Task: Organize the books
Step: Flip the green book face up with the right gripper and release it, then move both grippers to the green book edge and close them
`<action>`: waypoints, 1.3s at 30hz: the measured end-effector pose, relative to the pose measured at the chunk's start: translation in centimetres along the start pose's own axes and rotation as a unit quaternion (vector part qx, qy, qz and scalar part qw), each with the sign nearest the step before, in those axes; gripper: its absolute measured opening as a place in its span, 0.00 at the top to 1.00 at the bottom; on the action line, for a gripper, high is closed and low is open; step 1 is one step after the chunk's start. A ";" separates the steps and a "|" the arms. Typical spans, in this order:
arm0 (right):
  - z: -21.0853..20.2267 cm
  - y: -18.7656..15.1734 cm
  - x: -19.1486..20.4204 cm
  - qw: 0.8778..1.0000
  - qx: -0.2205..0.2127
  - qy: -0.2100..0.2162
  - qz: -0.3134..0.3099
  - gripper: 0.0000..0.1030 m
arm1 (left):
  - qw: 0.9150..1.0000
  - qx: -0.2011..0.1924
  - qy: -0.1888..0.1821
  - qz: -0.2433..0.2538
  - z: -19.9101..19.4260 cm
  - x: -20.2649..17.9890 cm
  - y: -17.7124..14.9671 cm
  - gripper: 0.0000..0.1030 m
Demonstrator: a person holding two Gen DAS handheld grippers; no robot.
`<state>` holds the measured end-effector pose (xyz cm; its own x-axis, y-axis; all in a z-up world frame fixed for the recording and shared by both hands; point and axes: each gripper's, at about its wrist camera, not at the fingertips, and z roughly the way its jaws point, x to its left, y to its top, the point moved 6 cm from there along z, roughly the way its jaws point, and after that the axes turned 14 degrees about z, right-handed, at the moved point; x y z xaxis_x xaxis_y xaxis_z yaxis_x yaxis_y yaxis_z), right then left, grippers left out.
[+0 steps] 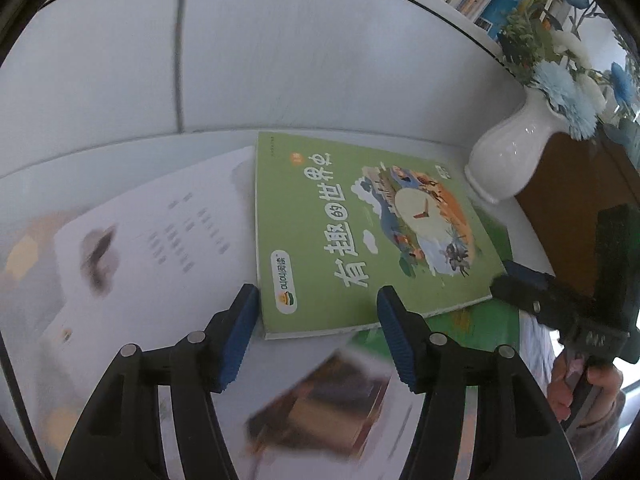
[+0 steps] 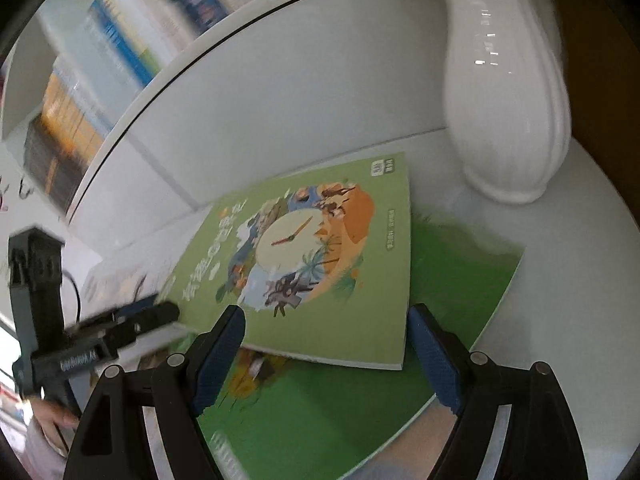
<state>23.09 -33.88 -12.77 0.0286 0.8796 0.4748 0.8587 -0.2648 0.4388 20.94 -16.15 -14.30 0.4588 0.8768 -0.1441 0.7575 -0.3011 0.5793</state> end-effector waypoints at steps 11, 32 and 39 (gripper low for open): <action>-4.3 -15.6 7.1 0.993 0.105 0.036 -0.051 0.19 | 0.999 0.037 -0.014 -0.013 -10.0 2.4 -12.8 0.44; 1.6 -17.2 16.2 0.981 0.135 0.036 -0.134 0.28 | 0.994 0.060 -0.032 -0.085 -19.5 1.7 -28.8 0.43; -0.1 -22.3 17.5 0.969 0.145 0.015 -0.201 0.23 | 0.995 0.038 -0.023 -0.092 -18.4 3.0 -26.7 0.42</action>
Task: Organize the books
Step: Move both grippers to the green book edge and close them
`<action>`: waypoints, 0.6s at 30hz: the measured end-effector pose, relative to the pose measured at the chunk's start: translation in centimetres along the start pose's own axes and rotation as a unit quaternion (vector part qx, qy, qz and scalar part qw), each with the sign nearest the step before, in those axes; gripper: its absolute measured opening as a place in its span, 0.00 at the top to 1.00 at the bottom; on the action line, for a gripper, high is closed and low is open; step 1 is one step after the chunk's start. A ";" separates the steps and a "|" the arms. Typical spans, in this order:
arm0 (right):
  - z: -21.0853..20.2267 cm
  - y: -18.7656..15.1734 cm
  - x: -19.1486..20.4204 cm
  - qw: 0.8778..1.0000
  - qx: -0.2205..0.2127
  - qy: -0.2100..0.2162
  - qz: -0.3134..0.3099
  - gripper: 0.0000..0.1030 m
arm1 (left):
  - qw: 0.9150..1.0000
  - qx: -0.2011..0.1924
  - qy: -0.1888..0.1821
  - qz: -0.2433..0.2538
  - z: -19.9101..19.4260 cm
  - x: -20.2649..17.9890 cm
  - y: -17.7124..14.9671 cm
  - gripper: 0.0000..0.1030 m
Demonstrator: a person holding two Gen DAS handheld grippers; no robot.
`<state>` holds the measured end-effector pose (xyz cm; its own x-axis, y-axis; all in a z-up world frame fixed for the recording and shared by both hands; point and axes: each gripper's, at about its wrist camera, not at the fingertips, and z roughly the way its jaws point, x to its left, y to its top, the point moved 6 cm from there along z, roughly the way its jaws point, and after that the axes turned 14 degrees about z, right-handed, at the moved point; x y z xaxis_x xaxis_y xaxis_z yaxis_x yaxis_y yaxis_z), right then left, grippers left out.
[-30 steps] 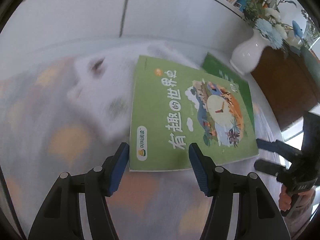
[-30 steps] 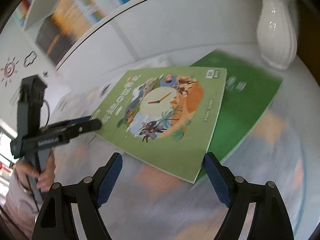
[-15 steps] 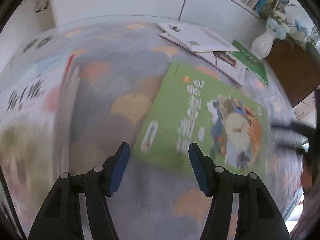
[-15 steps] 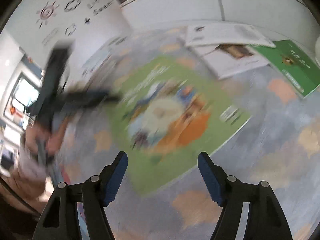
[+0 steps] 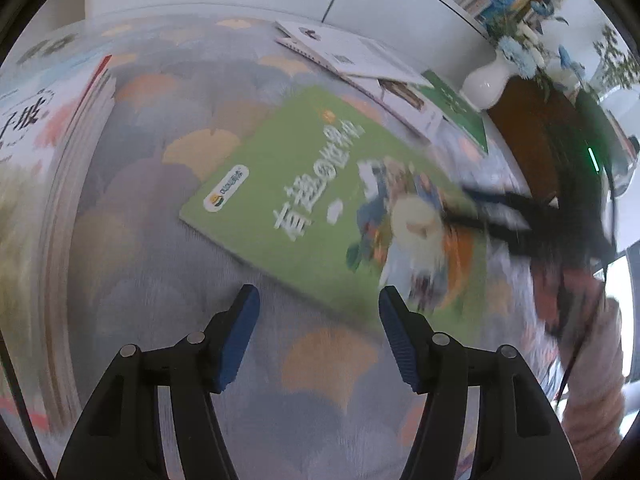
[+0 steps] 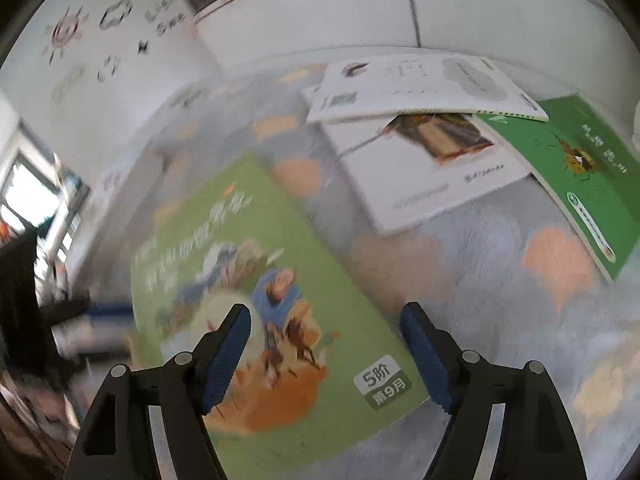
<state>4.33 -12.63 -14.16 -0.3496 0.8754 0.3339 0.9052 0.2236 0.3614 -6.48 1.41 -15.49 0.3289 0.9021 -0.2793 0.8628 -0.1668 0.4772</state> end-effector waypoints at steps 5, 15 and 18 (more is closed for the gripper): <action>-1.8 -6.1 2.2 0.999 0.018 0.024 -0.012 0.17 | 1.000 -0.007 0.029 -0.004 0.3 0.8 1.0 0.41; -2.8 -9.0 1.8 0.971 0.095 0.206 0.071 0.28 | 1.000 0.002 0.000 0.030 -1.4 -0.3 -2.7 0.51; -1.8 -7.7 0.9 0.960 0.107 0.240 0.091 0.43 | 1.000 -0.010 -0.028 0.009 -1.6 0.6 -2.7 0.53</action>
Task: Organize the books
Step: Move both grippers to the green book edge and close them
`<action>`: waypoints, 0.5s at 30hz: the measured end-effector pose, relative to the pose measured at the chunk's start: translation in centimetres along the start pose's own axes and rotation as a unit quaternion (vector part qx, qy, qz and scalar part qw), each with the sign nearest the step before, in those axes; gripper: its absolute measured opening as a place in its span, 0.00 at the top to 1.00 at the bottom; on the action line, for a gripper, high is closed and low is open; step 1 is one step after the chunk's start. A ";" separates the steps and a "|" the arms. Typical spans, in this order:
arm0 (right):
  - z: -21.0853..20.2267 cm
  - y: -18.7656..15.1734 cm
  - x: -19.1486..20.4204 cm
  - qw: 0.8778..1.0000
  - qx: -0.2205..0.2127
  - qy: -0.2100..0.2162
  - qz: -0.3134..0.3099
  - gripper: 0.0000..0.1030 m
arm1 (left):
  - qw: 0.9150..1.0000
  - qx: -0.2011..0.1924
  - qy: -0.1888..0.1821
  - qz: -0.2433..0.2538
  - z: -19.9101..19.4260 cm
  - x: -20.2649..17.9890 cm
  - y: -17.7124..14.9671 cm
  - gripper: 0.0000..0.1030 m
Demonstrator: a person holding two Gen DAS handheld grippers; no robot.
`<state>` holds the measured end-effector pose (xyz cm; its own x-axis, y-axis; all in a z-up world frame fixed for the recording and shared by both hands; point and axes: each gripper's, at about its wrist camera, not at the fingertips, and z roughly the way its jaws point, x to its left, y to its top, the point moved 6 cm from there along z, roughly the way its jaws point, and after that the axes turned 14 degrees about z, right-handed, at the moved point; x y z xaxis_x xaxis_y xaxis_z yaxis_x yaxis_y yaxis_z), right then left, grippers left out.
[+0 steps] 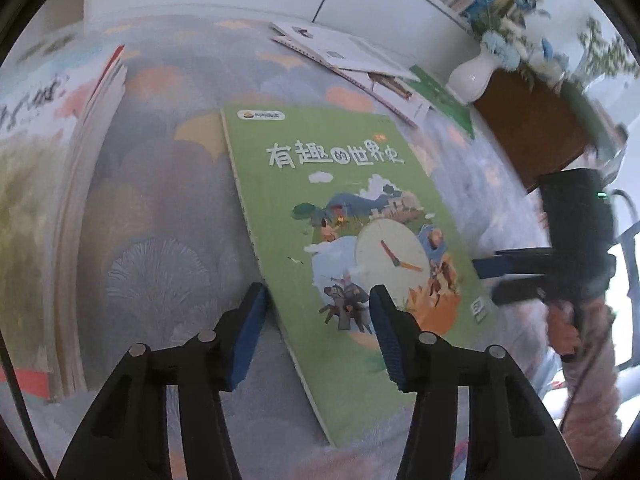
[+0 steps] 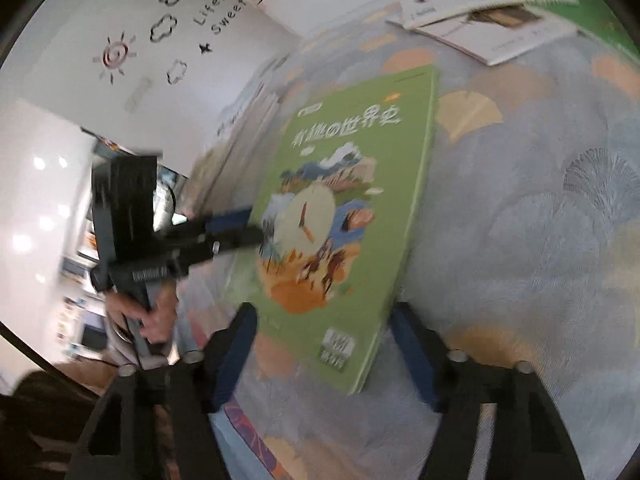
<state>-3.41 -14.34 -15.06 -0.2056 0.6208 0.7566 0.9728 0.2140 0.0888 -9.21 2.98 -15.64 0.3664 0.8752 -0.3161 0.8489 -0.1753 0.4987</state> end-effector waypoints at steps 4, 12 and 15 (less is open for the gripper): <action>0.2 2.1 -1.9 1.000 0.000 0.008 0.026 0.78 | 0.998 -0.022 -0.042 -0.042 0.0 1.7 0.4 0.64; 0.3 2.3 -2.6 0.998 0.009 0.048 0.042 0.89 | 0.995 -0.031 -0.068 -0.071 0.7 2.7 2.0 0.64; 0.1 1.7 -2.9 0.998 0.008 0.050 0.042 0.90 | 0.994 -0.036 -0.067 -0.077 1.0 2.9 2.6 0.65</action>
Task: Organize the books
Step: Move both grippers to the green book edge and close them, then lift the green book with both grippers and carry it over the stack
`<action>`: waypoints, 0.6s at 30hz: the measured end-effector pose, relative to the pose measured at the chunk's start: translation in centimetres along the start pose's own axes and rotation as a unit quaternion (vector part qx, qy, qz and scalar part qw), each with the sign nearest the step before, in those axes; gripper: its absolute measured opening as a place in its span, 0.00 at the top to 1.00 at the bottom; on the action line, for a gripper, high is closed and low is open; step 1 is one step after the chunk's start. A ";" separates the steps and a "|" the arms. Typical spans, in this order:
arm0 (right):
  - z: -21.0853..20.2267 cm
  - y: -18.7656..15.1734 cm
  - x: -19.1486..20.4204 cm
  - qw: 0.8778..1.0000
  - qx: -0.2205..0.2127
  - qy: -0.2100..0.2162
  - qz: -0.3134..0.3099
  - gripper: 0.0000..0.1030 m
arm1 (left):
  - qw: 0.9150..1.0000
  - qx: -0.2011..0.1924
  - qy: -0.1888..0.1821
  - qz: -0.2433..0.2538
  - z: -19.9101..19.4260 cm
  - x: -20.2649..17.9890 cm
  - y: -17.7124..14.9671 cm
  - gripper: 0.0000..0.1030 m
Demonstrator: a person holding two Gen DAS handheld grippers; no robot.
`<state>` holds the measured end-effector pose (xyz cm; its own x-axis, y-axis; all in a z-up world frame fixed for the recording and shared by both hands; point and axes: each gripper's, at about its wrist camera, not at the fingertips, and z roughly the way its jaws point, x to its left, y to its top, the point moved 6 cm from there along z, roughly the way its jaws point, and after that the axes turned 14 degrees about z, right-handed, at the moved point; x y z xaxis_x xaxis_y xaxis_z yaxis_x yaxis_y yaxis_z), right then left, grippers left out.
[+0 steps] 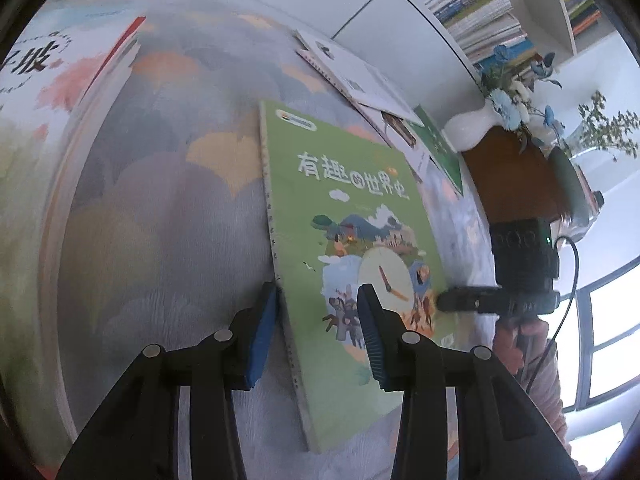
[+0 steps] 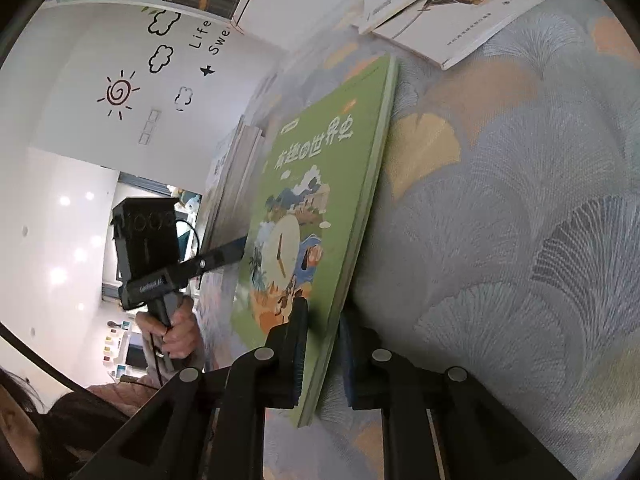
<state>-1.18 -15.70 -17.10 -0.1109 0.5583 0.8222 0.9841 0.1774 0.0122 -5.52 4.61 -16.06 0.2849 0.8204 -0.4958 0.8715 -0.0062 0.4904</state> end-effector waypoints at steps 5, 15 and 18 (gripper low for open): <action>0.0 -1.3 0.5 1.000 -0.017 -0.003 0.000 0.89 | 0.999 -0.009 0.031 -0.014 0.1 0.1 0.3 0.71; 0.3 -4.5 2.6 0.996 -0.077 -0.030 -0.024 0.85 | 0.997 -0.010 0.082 0.009 -0.8 -0.9 0.1 0.70; 0.6 -5.4 4.1 0.995 -0.080 -0.039 -0.047 0.85 | 0.995 -0.015 0.095 0.019 -1.7 -0.9 0.3 0.70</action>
<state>-7.07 -13.91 -14.15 -0.2079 0.6077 0.7665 0.9777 0.1048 0.1822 -6.21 4.79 -14.27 0.2335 0.9136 -0.3329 0.8482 -0.0239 0.5291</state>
